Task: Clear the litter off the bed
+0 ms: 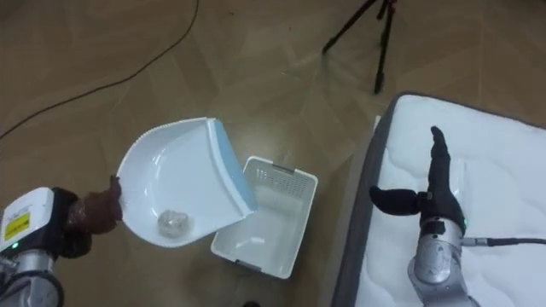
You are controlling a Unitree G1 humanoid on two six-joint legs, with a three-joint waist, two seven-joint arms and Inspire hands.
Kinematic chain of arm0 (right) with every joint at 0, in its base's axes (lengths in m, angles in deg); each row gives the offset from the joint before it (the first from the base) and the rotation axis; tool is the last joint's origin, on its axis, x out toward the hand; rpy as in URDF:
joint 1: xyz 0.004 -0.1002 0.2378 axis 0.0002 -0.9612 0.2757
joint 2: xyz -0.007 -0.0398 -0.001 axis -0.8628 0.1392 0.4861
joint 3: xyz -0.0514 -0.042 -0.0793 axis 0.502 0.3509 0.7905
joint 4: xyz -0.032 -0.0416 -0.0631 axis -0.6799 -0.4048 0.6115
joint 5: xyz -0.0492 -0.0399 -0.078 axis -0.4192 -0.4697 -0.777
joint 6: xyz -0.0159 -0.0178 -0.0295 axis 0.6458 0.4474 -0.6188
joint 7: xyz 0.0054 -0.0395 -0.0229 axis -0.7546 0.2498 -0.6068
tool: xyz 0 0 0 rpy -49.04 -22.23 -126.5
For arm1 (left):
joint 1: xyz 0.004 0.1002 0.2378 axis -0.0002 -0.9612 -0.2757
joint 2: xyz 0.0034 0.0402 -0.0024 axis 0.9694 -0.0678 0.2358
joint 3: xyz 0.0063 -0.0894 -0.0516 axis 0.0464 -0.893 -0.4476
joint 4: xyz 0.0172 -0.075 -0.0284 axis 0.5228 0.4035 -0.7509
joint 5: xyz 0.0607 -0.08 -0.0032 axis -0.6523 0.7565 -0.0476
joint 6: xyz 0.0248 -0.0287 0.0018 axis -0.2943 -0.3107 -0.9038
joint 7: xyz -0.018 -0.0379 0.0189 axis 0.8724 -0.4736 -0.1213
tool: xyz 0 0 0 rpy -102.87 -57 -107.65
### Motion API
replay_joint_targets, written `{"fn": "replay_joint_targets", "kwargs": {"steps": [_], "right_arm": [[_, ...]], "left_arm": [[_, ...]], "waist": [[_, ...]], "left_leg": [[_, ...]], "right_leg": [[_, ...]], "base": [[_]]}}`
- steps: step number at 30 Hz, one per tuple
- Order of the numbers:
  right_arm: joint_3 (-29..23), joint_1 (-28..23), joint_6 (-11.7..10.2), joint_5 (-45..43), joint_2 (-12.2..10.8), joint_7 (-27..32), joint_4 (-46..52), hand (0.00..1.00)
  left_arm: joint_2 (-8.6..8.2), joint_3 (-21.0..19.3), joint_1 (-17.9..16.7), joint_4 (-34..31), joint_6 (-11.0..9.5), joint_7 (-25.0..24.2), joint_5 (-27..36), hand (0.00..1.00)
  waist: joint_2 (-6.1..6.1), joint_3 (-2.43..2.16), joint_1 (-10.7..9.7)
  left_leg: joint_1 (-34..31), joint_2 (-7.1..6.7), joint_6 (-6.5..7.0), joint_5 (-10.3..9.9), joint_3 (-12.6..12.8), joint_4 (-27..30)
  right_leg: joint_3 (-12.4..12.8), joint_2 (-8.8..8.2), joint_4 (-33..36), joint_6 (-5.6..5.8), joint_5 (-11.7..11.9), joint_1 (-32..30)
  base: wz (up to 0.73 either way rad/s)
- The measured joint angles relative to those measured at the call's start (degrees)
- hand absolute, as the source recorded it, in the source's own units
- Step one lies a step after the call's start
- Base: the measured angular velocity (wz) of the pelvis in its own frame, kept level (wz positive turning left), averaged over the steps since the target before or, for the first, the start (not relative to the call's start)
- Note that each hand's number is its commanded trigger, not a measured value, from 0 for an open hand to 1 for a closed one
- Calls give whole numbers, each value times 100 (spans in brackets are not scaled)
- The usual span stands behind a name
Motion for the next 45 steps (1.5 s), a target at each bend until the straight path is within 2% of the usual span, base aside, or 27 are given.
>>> {"fn": "replay_joint_targets", "kwargs": {"steps": [1,2,3,5,7,8,11,13,15,16,18,20,21,22,23,25,26,28,31,33,36,38,41,45], "right_arm": [[6,10,-69,-44,-8,-41,-168,0],[3,62,-102,-87,-7,-40,-305,0],[2,90,-103,-90,-7,-38,-339,0],[13,125,-148,-115,-12,-37,-349,0],[36,122,-161,-247,-8,-32,-374,0],[55,135,-161,-300,1,-36,-424,0],[271,274,-164,-298,-2,-87,-540,0],[364,333,-166,-300,-3,-109,-541,0],[468,465,-167,-438,0,-106,-574,0],[502,500,-167,-442,-2,-106,-599,0],[546,506,-181,-480,-1,-106,-625,0],[545,506,-184,-525,12,-106,-621,0],[545,504,-184,-532,29,-107,-621,0],[545,503,-183,-539,56,-110,-619,0],[545,515,-183,-536,80,-123,-607,0],[569,500,-184,-542,148,-178,-574,0],[585,498,-201,-568,230,-218,-536,0],[678,558,-226,-664,300,-230,-522,0],[695,626,-274,-831,300,-292,-503,0],[719,637,-295,-929,302,-314,-454,0],[775,644,-297,-943,355,-399,-317,0],[833,616,-344,-949,523,-440,-196,0],[912,591,-359,-1012,649,-499,-65,0],[910,617,-466,-1037,661,-625,-90,0]], "left_arm": [[155,76,144,115,-89,2,-14,100],[332,120,336,254,-201,12,-20,100],[428,167,445,327,-227,33,-19,100],[759,356,738,594,-237,155,-1,100],[921,471,869,708,-239,218,6,100],[958,597,1015,896,-242,228,9,100],[980,799,1218,1326,-213,220,1,100],[1026,939,1285,1369,-166,208,-10,100],[1107,1147,1365,1373,-103,165,-35,100],[1143,1215,1384,1374,-97,155,-35,100],[1312,1386,1514,1318,-101,-20,-176,100],[1468,1503,1648,1295,-62,-60,-310,100],[1495,1545,1702,1296,-26,-76,-355,100],[1499,1555,1770,1295,46,-110,-414,100],[1533,1593,1820,1297,77,-149,-396,100],[1670,1801,1881,1296,81,-180,-390,100],[1701,1932,1913,1300,111,-211,-390,100],[1708,2074,1917,1306,191,-292,-384,100],[1731,2170,1934,1314,257,-470,-362,100],[1731,2203,1973,1330,284,-539,-347,100],[1732,2210,1984,1335,288,-555,-327,100],[1735,2313,2011,1351,288,-608,-203,100],[1739,2516,2200,1512,290,-696,-128,100],[1749,2516,2390,1659,292,-780,-102,100]], "waist": [[15,8,-5],[61,37,-27],[82,52,-46],[143,76,-162],[197,90,-297],[301,99,-367],[454,109,-429],[509,119,-444],[598,159,-542],[608,162,-580],[648,161,-680],[656,164,-773],[658,164,-790],[698,156,-826],[772,171,-907],[846,169,-960],[931,168,-1002],[1025,176,-1063],[1058,168,-1083],[1111,164,-1126],[1171,163,-1202],[1312,163,-1277],[1426,151,-1305],[1445,155,-1372]], "left_leg": [[-46,-5,12,-13,-7,33],[-145,-16,5,-44,-60,95],[-196,-18,-4,-38,-68,103],[-381,-93,13,6,-61,122],[-525,-186,54,-5,-55,243],[-619,-200,55,-41,-61,303],[-752,-223,35,-50,-30,301],[-920,-227,35,-50,63,354],[-1173,-285,36,-54,131,501],[-1216,-302,36,-54,147,515],[-1364,-308,30,-73,275,586],[-1464,-365,29,-77,291,621],[-1488,-380,29,-77,318,637],[-1537,-393,29,-81,357,661],[-1587,-396,31,-87,379,698],[-1664,-397,32,-91,470,731],[-1698,-397,34,-99,513,752],[-1701,-396,44,-131,623,742],[-1712,-397,59,-209,895,807],[-1719,-392,59,-234,981,855],[-1722,-387,64,-316,1145,987],[-1724,-385,75,-366,1258,1055],[-1695,-386,76,-394,1389,1071],[-1598,-388,67,-423,1520,1040]], "right_leg": [[42,-12,116,13,-23,-113],[82,-11,270,8,-44,-286],[150,-10,339,9,-45,-398],[314,-136,552,87,-8,-905],[325,-249,616,98,109,-1251],[342,-276,721,97,151,-1352],[313,-345,900,94,145,-1578],[291,-408,1065,70,98,-1805],[216,-518,1324,54,-28,-2089],[200,-551,1398,53,-57,-2155],[165,-628,1594,38,-135,-2345],[225,-683,1772,42,-208,-2510],[257,-706,1835,43,-228,-2567],[317,-715,1910,48,-250,-2654],[335,-725,1970,48,-250,-2719],[378,-750,2099,42,-256,-2858],[415,-752,2115,30,-277,-2895],[503,-772,2226,27,-320,-2958],[638,-835,2519,-10,-431,-3132],[674,-843,2624,-38,-471,-3176],[854,-844,2804,-50,-583,-3249],[963,-852,2916,-42,-687,-3294],[1028,-883,3016,-48,-721,-3333],[1191,-877,3116,-28,-764,-3333]], "base": [[0],[0],[0],[6],[22],[23],[-6],[-9],[-3],[0],[4],[4],[-5],[-8],[-10],[-14],[-17],[-21],[-28],[-19],[-11],[-9],[-15],[-10]]}}
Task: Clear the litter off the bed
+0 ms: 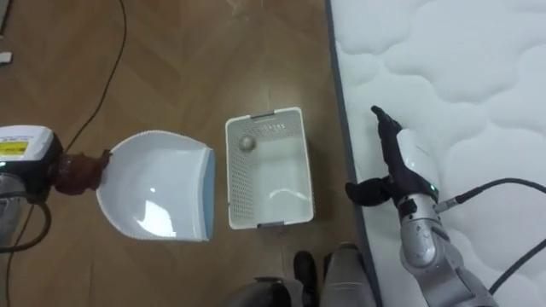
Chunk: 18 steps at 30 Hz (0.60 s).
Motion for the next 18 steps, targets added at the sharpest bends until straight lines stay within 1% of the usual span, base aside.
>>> {"fn": "replay_joint_targets", "kwargs": {"steps": [2,5,7,8,11,12,18], "right_arm": [[0,12,-40,-34,-12,-62,-4,0],[0,18,-53,-96,-11,-159,-6,0],[0,52,-53,-144,-12,-209,-7,0],[0,63,-53,-147,-12,-261,-7,0],[0,66,-53,-146,-12,-304,-4,0],[0,66,-52,-146,-12,-307,-5,0],[-4,52,-52,-141,-12,-350,7,0]], "left_arm": [[2,3,109,123,0,-21,70,100],[2,3,258,265,14,-22,133,100],[2,3,274,330,26,-22,235,100],[2,33,275,337,67,-23,322,100],[2,142,275,337,122,-29,451,100],[2,147,275,337,122,-40,452,100],[2,146,275,343,165,-154,460,100]], "waist": [[28,5,-30],[35,5,-72],[60,11,-137],[62,10,-169],[65,12,-183],[66,12,-184],[65,13,-182]], "left_leg": [[35,12,2,-26,20,-3],[58,32,-4,-59,21,5],[59,36,-2,-66,25,3],[61,37,14,-67,34,1],[66,44,31,-86,36,1],[66,43,11,-102,36,1],[66,64,22,-129,35,13]], "right_leg": [[61,48,5,5,-24,21],[59,74,1,-8,-52,49],[47,73,-7,-7,-58,56],[44,84,-7,-4,-67,58],[44,94,-19,-1,-70,64],[44,94,-20,0,-71,64],[78,152,-35,5,-74,73]], "base": [[-9],[0],[0],[0],[0],[0],[0]]}}
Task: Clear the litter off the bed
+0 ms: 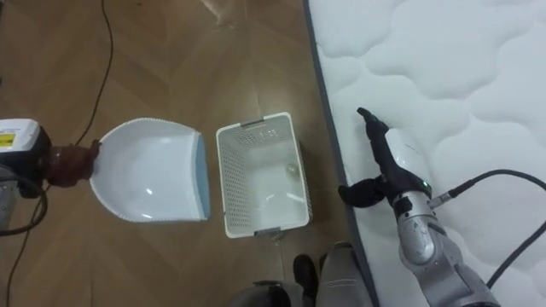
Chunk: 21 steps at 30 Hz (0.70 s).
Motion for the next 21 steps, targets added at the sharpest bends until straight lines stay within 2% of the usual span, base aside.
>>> {"fn": "replay_joint_targets", "kwargs": {"steps": [6,8,10,12,13,14,15,16,19,21], "right_arm": [[3,-77,0,14,-7,21,37,0],[4,-127,0,23,-19,42,-8,0],[3,-190,-3,87,-34,57,-12,0],[3,-244,-3,115,-45,63,-8,0],[4,-272,2,124,-53,68,-12,0],[10,-341,34,168,-91,70,-27,0],[20,-359,77,228,-122,71,-40,0],[17,-452,147,391,-158,94,-68,0],[-105,-699,341,710,-157,175,-105,0],[-273,-877,370,714,-162,213,-36,0]], "left_arm": [[-20,0,-13,-41,-37,27,158,100],[-18,-16,-67,-148,-69,156,200,100],[-19,-179,-236,-405,-76,314,202,100],[-23,-406,-499,-725,-207,524,193,100],[-24,-516,-676,-891,-295,678,189,100],[-36,-656,-901,-1097,-347,823,186,100],[-41,-727,-1043,-1190,-372,916,185,100],[-69,-808,-1247,-1310,-444,1054,165,100],[-159,-1009,-1686,-1806,-573,1292,59,100],[-239,-1193,-1929,-2081,-674,1424,67,100]], "waist": [[-14,5,24],[-76,12,52],[-160,45,87],[-315,25,207],[-412,14,271],[-543,-6,365],[-594,-29,397],[-693,-62,456],[-795,-117,527],[-818,-131,546]], "left_leg": [[84,115,49,-33,124,-2],[209,154,50,-64,124,-25],[275,177,57,-95,169,-8],[342,242,59,-149,281,2],[417,300,50,-190,316,-8],[534,387,35,-221,400,-62],[594,432,31,-234,435,-94],[742,486,18,-263,439,-147],[1040,672,12,-362,428,-200],[1228,758,20,-409,425,-280]], "right_leg": [[-18,21,-109,-11,-1,130],[-23,57,-191,-10,-1,267],[16,83,-210,-10,-1,315],[135,162,-236,-17,11,349],[203,254,-306,-13,26,430],[304,368,-430,-32,81,535],[315,409,-505,-46,110,599],[305,459,-637,-64,147,771],[296,659,-1087,-58,291,1232],[295,745,-1358,-43,393,1501]], "base": [[0],[-5],[-19],[-37],[-50],[-51],[-50],[-31],[-24],[-23]]}}
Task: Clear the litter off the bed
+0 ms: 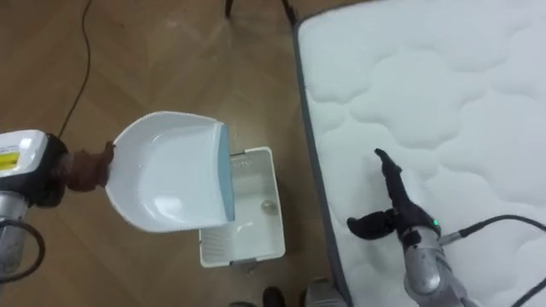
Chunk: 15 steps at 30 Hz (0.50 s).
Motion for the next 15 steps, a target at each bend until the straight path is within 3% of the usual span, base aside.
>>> {"fn": "replay_joint_targets", "kwargs": {"steps": [2,4,7,9,11,12,13,14,15], "right_arm": [[-237,-251,31,26,-38,71,102,0],[-358,-517,110,51,-90,98,383,0],[-464,-918,130,-20,-145,95,846,0],[-501,-1044,168,-14,-180,94,1053,0],[-600,-1082,270,-12,-273,86,1173,0],[-627,-1078,280,-3,-299,89,1181,0],[-667,-1086,325,80,-303,118,1196,0],[-705,-1072,328,207,-278,179,1194,0],[-711,-1061,327,241,-278,234,1191,0]], "left_arm": [[-170,-238,-250,-317,-9,119,24,100],[-199,-374,-454,-645,-11,172,67,100],[-486,-710,-916,-1133,2,259,67,100],[-651,-850,-1140,-1380,31,259,92,100],[-805,-986,-1194,-1553,26,259,128,100],[-827,-1012,-1195,-1586,24,260,139,100],[-917,-1021,-1188,-1620,9,261,219,100],[-1042,-1020,-1192,-1657,-37,259,366,100],[-1079,-1021,-1186,-1687,-66,259,422,100]], "waist": [[-30,-18,48],[-122,-88,77],[-209,-142,145],[-236,-155,219],[-252,-160,452],[-255,-154,532],[-265,-154,598],[-264,-152,620],[-285,-142,652]], "left_leg": [[318,78,19,-16,36,-183],[518,125,23,-12,150,-372],[978,228,27,-13,552,-634],[1256,351,29,-12,999,-831],[1559,616,31,-13,1920,-1180],[1634,678,33,-14,2208,-1245],[1838,695,33,-13,2641,-1459],[2076,666,32,-13,3252,-1667],[2170,632,33,-16,3513,-1758]], "right_leg": [[20,75,-347,29,143,338],[1,88,-553,36,231,493],[-161,84,-796,15,379,805],[-412,87,-986,-20,546,945],[-985,145,-1452,-101,932,1181],[-1194,103,-1382,-46,903,1208],[-1378,-15,-911,12,663,1268],[-1404,-186,-348,112,398,1361],[-1462,-269,-38,141,268,1426]], "base": [[-24],[-39],[-65],[-103],[-143],[-133],[-119],[-112],[-131]]}}
